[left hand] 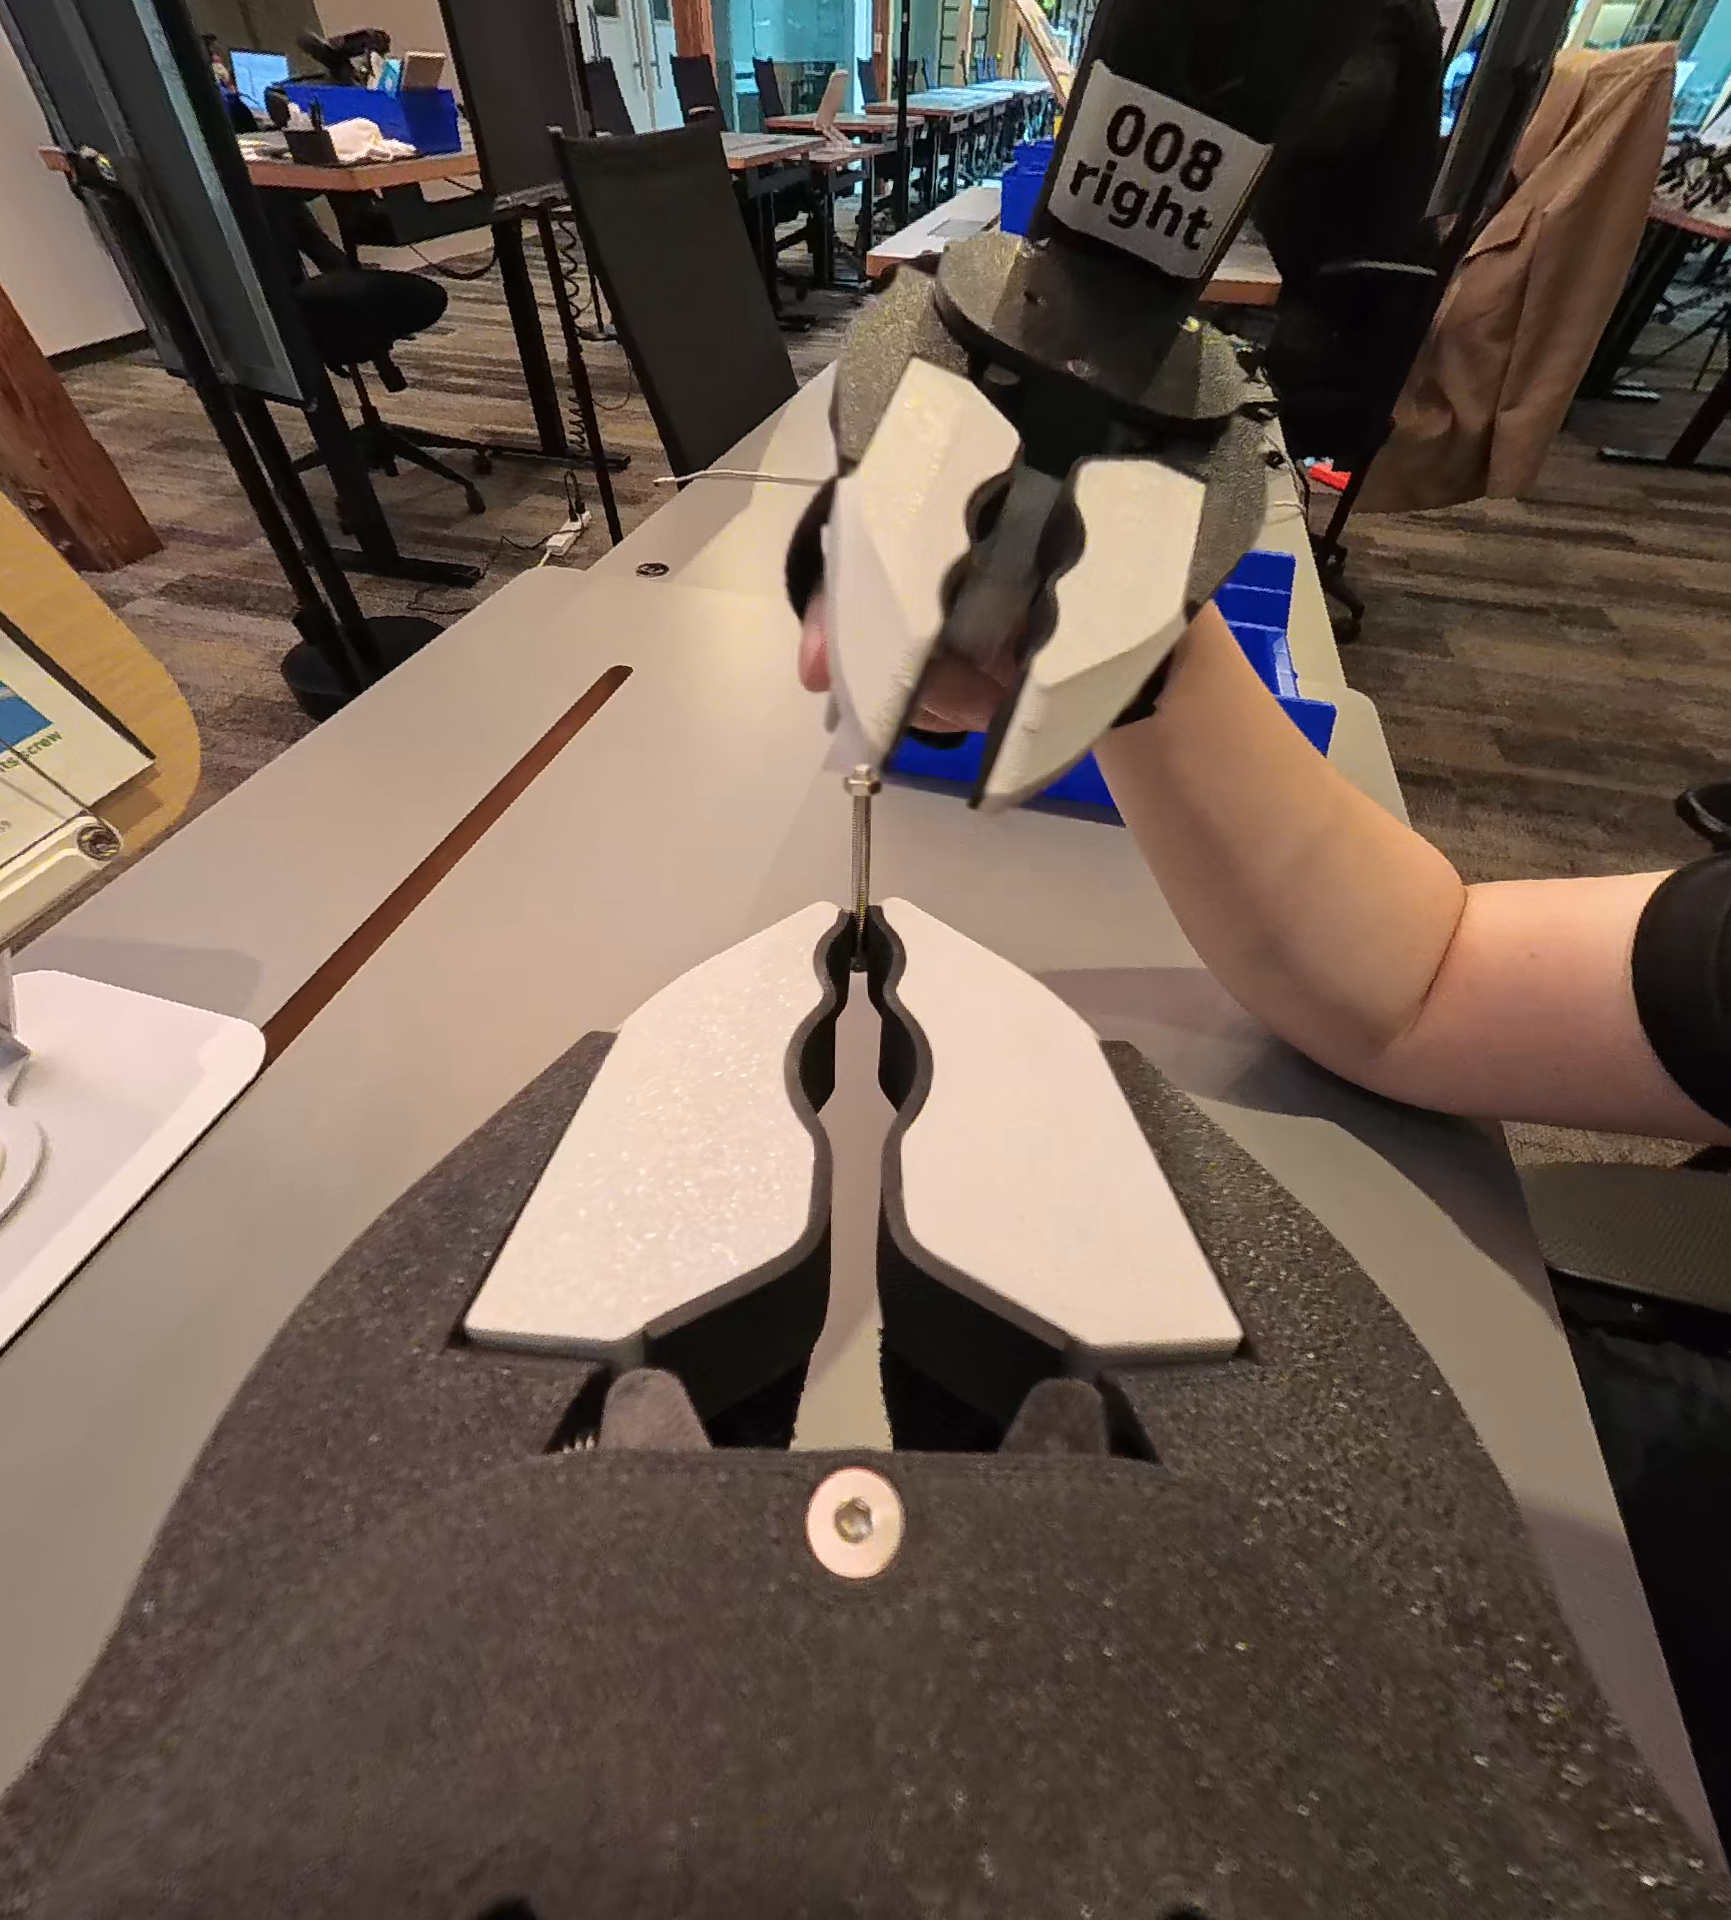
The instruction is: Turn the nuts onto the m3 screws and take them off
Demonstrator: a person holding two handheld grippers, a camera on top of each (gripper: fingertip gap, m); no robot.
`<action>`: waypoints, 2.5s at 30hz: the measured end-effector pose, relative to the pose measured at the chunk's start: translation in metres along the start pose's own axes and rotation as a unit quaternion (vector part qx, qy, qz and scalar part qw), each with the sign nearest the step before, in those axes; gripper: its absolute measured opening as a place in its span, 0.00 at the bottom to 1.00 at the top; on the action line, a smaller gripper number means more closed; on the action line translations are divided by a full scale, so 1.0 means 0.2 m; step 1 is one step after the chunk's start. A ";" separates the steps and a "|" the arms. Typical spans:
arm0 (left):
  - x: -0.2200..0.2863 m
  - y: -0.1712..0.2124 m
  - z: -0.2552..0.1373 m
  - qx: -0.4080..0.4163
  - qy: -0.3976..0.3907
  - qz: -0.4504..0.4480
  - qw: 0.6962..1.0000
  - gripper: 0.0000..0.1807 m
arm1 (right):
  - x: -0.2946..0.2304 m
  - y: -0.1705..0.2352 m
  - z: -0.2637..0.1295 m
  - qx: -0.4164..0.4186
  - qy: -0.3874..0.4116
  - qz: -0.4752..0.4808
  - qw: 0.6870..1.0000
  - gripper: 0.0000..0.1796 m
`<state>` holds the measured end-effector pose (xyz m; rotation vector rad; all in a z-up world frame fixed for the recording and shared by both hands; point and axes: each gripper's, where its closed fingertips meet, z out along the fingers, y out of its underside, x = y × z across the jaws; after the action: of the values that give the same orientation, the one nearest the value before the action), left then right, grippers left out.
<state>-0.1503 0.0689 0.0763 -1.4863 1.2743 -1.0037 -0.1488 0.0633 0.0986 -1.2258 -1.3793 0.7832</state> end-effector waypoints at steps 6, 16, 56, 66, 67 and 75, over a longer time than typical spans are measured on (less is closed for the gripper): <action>0.01 0.00 0.02 -0.002 0.003 0.001 1.000 0.01 | -0.02 0.00 0.04 0.006 -0.013 0.001 1.000 0.13; 0.01 -0.01 0.01 0.007 0.004 -0.009 1.000 0.01 | 0.01 -0.01 0.04 0.015 -0.002 0.013 1.000 0.13; 0.00 -0.03 0.00 0.014 -0.006 -0.005 1.000 0.01 | 0.01 -0.04 0.06 0.032 -0.004 0.015 0.999 0.16; 0.00 -0.05 -0.02 0.028 0.002 -0.015 1.000 0.01 | 0.03 -0.05 0.02 0.028 0.018 0.008 0.999 0.14; 0.01 -0.05 -0.02 0.026 0.002 -0.011 1.000 0.01 | 0.02 -0.05 0.03 0.032 0.014 0.011 0.999 0.16; -0.02 -0.05 -0.03 0.028 -0.011 -0.014 0.999 0.01 | -0.04 -0.06 0.03 0.027 -0.018 -0.004 0.999 0.11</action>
<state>-0.1547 0.0727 0.0869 -1.4724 1.2039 -1.0300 -0.1585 0.0536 0.1057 -1.1686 -1.3819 0.8368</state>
